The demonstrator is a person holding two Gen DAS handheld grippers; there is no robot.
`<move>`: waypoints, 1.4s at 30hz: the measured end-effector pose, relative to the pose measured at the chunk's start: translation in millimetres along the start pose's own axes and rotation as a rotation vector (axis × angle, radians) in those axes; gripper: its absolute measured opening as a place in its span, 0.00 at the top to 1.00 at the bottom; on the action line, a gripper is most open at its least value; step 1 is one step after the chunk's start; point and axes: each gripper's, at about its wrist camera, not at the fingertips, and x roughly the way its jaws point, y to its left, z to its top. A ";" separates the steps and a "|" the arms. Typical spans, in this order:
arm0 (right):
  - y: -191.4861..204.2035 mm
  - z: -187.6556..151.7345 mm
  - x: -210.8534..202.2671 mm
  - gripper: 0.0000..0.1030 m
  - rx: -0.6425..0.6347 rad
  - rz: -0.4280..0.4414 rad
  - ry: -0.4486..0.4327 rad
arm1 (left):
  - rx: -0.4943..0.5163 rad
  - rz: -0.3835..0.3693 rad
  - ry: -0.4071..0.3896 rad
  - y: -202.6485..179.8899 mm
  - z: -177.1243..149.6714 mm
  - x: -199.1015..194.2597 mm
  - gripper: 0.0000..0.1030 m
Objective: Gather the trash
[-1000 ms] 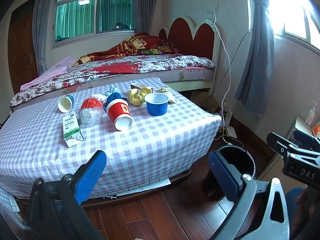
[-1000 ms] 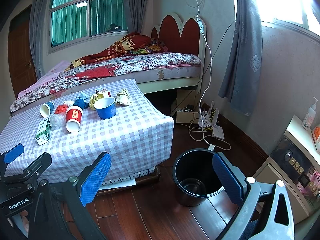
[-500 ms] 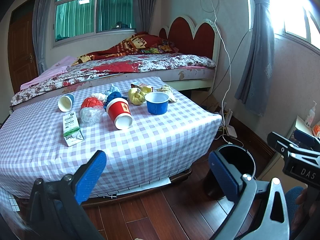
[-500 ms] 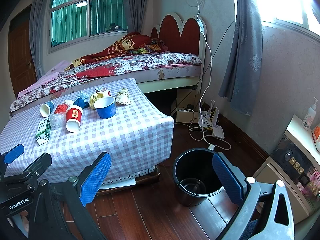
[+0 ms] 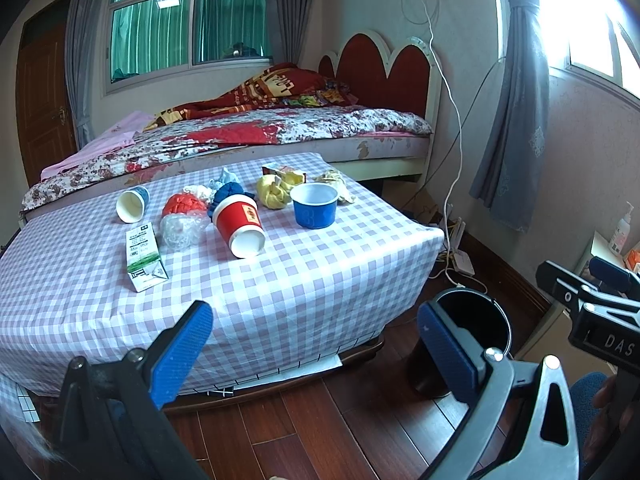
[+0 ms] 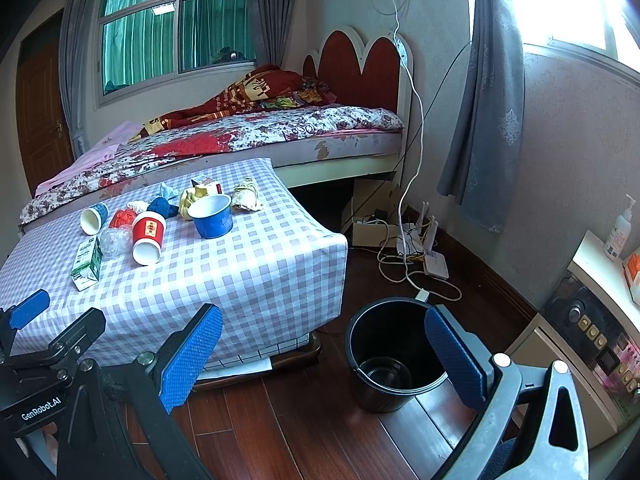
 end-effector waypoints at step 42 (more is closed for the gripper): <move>76.8 16.7 79.7 0.01 -0.119 0.202 0.076 | -0.142 0.251 0.070 101.8 -0.8 50.6 0.00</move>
